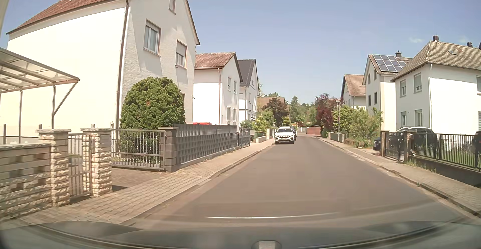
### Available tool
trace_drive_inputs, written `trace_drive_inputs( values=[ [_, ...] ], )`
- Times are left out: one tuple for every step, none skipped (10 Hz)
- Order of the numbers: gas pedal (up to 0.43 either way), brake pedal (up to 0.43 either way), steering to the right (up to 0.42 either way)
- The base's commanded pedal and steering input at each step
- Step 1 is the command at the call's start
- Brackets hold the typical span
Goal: Follow the waypoints while adhering to traffic rules and regulations
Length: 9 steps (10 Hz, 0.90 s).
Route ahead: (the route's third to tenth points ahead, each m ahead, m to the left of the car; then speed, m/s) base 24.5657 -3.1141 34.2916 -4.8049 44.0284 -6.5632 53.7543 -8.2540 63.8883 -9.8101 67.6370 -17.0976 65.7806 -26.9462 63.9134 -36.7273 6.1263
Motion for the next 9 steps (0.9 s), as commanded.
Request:
trace_drive_inputs(
  values=[
    [0.0,0.183,0.065],
    [0.0,0.177,0.067],
    [0.0,0.152,0.065],
    [0.0,0.11,0.061],
    [0.0,0.067,0.055],
    [0.0,0.024,0.05],
    [0.0,0.006,0.049],
    [0.0,0.0,0.049],
    [0.0,0.0,0.049]
  ],
)
